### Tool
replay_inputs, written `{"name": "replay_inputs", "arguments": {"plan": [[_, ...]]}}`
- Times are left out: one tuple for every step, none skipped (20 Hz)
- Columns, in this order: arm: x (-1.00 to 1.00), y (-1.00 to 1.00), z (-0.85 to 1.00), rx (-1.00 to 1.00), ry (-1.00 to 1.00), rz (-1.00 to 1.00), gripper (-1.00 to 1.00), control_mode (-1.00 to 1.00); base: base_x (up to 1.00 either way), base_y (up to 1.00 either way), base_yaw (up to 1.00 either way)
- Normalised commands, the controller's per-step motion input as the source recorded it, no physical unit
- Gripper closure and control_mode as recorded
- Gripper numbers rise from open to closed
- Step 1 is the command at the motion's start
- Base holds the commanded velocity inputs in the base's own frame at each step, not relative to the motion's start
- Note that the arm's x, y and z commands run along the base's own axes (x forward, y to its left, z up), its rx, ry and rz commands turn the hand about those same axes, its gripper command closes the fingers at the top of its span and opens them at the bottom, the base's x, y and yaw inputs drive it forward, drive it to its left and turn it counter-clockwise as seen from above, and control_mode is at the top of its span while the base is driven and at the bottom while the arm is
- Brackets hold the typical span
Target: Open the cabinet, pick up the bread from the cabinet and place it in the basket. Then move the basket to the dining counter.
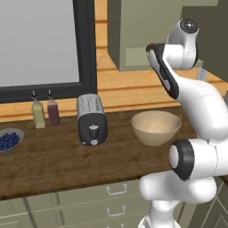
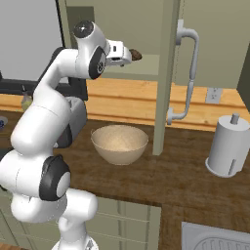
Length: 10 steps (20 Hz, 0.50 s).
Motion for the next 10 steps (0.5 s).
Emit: {"name": "replay_inputs", "arguments": {"plan": [[0.77, 0.00, 0.00, 0.24, 0.00, -0.30, -1.00, -1.00, 0.00, 0.00, 0.00], [0.66, 0.00, 0.00, 0.19, 0.00, -0.37, -1.00, -1.00, 0.00, 0.00, 0.00], [0.61, 0.00, 0.00, 0.18, -0.03, -0.37, -1.00, -1.00, 0.00, 0.00, 0.00], [0.53, 0.00, 0.07, 0.18, -0.03, -0.39, -1.00, -1.00, 0.00, 0.00, 0.00], [0.54, 0.00, 0.16, 0.16, -0.01, -0.39, -1.00, -1.00, 0.00, 0.00, 0.00], [0.36, 0.00, 0.31, 0.13, -0.02, -0.35, -1.00, -1.00, 0.00, 0.00, 0.00], [0.28, 0.00, 0.39, 0.06, 0.00, -0.20, -1.00, -1.00, 0.00, 0.00, 0.00], [0.16, -0.06, 0.35, 0.00, 0.00, -0.11, -1.00, -1.00, 0.00, 0.00, 0.00], [0.23, -0.01, 0.31, 0.00, 0.01, -0.01, -1.00, -1.00, 0.00, 0.00, 0.00], [0.26, 0.00, 0.28, 0.00, 0.01, 0.00, -1.00, -1.00, 0.00, 0.00, 0.00]]}}
